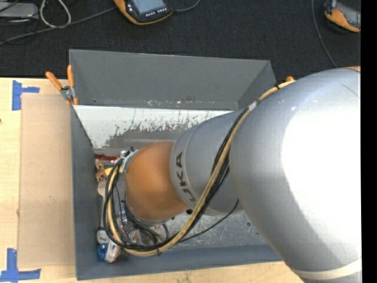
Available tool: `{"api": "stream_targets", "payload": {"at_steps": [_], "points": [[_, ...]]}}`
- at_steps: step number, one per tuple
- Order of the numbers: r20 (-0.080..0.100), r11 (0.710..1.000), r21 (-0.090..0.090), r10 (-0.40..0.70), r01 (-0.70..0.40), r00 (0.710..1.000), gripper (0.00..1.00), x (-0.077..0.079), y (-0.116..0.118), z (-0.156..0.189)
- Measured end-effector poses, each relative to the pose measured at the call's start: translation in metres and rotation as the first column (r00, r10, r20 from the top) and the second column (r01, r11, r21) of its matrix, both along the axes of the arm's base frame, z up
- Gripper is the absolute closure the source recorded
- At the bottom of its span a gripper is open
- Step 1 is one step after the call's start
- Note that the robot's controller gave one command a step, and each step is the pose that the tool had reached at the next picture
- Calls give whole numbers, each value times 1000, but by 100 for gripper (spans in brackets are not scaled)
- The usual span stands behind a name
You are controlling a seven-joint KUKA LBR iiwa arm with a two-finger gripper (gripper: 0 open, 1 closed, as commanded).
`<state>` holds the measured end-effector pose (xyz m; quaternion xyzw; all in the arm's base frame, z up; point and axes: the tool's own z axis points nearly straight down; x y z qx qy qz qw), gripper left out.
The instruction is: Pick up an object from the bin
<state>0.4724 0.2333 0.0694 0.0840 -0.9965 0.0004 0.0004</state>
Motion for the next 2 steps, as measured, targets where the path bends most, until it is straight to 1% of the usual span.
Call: {"api": "stream_targets", "payload": {"at_steps": [1,2], "points": [[-4,997,-1,81,-81,997,100,-2,0,88],[-9,999,-5,-49,49,999,100,-1,-3,143]]}}
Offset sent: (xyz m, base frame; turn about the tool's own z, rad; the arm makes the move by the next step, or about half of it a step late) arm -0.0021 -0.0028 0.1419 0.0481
